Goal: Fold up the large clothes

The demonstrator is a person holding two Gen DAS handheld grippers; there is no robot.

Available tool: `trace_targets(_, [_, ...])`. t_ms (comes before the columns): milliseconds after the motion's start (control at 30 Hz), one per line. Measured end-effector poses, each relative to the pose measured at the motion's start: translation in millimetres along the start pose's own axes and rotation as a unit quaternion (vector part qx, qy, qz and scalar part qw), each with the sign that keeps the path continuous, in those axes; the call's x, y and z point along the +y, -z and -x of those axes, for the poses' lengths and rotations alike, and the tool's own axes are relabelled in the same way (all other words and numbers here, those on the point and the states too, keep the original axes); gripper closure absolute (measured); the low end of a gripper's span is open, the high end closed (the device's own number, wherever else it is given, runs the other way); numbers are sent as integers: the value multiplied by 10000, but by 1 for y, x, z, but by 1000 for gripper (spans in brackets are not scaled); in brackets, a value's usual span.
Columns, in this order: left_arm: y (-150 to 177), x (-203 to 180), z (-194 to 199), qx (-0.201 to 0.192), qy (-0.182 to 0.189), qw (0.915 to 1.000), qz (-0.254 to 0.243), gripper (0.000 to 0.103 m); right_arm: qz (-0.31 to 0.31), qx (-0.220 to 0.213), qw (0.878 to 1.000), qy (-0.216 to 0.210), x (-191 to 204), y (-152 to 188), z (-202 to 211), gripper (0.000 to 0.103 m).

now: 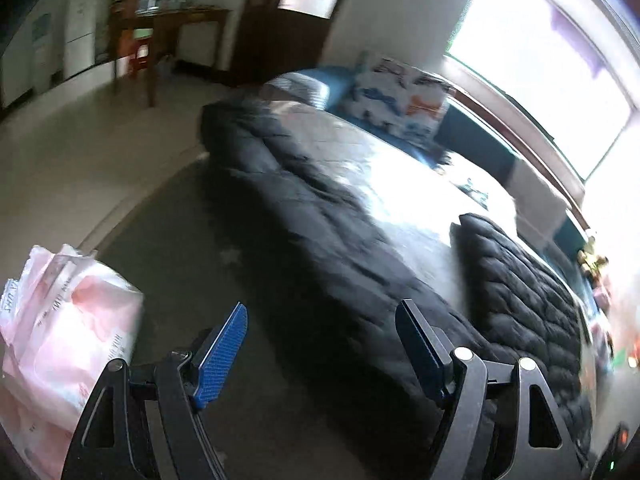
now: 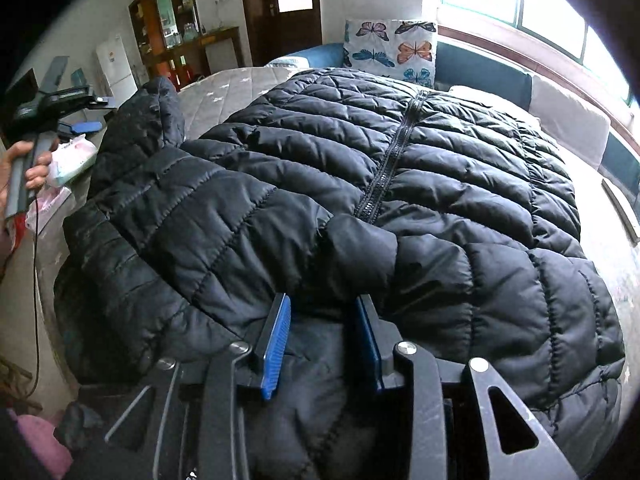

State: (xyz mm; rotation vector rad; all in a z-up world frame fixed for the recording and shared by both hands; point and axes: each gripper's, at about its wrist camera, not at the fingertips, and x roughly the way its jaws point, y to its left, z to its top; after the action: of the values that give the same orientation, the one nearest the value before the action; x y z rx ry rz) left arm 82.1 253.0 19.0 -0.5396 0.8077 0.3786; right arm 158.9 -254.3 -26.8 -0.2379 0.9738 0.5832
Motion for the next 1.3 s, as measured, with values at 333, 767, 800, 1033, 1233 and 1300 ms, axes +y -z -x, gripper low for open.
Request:
trace_targets(333, [58,-63,30,-513,1161,9749,-1831,23,-159,-165,9991,-365,-6,2,-3,54])
trace_targets(767, [34,-65,-70,237,578,9810,-1835,21,-126,-237,9985,-484,-5,4,-2,49])
trace_targets(800, [30,-67,-76,244,548,9804,-1875,21,-126,-240,9984,-487,-4,4,-2,48])
trace_targets(1033, [8,-91,-112,529,565,9757,-2050,20,-136,-245,9983,-508,-5,5,-3,47])
trace_targets(1233, [-7,-102,-142,732,579,9743,-2050,17,-151,-252,9981,-550,-5,5,-2,46])
trace_targets(1300, [-11,-106,-148,682,458,9743,-2099,17,-156,-260,9980,-563,-5,5,-2,45])
